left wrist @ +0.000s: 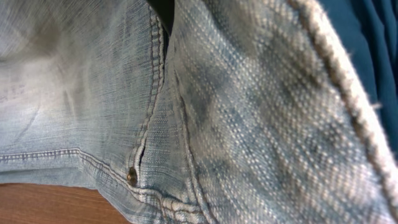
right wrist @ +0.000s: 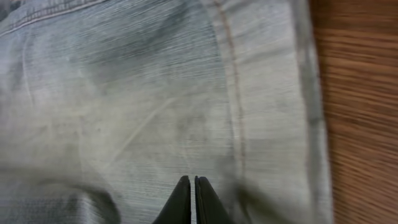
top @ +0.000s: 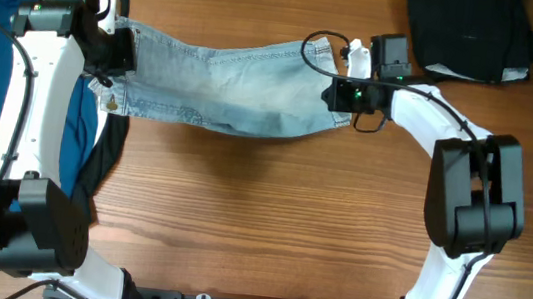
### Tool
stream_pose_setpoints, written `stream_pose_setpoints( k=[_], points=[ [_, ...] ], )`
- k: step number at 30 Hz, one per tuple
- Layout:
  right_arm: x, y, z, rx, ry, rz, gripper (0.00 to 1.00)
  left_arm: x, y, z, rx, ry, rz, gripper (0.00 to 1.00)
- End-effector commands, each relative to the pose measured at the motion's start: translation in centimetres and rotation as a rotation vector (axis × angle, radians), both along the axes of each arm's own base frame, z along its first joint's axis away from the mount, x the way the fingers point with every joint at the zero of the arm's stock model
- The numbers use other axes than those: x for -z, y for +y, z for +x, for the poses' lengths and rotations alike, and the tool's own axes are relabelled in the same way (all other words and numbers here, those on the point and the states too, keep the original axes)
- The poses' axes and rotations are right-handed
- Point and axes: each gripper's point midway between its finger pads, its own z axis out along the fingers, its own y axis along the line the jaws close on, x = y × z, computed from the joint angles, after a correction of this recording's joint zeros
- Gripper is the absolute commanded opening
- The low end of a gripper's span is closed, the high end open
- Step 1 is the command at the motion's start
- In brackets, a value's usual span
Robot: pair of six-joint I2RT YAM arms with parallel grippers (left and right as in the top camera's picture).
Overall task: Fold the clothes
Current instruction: 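Fold the left end rightward over the shorts with the left gripper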
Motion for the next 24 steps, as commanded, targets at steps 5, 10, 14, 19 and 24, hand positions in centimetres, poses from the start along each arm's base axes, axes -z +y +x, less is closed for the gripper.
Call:
stream_pose_setpoints(
  k=[5, 10, 14, 19, 24],
  points=[
    [-0.7, 1.5, 1.1, 0.014, -0.078, -0.007, 0.04, -2.7, -0.5, 1.1, 0.074, -0.086, 0.065, 0.04],
    [-1.8, 1.4, 2.8, 0.046, -0.144, 0.021, 0.04, -4.3, 0.4, 1.8, 0.054, -0.126, 0.116, 0.04],
    [-1.6, 1.0, 3.0, 0.060, -0.149, 0.001, 0.04, -6.0, 0.5, 3.4, 0.085, -0.196, 0.214, 0.04],
    [-1.2, 1.0, 2.9, 0.064, -0.141, -0.003, 0.04, -6.6, -1.1, 5.5, 0.127, -0.270, 0.245, 0.04],
    [-1.2, 0.8, 3.3, 0.074, -0.157, -0.015, 0.04, -5.9, -2.8, 6.1, 0.164, -0.265, 0.239, 0.04]
  ],
)
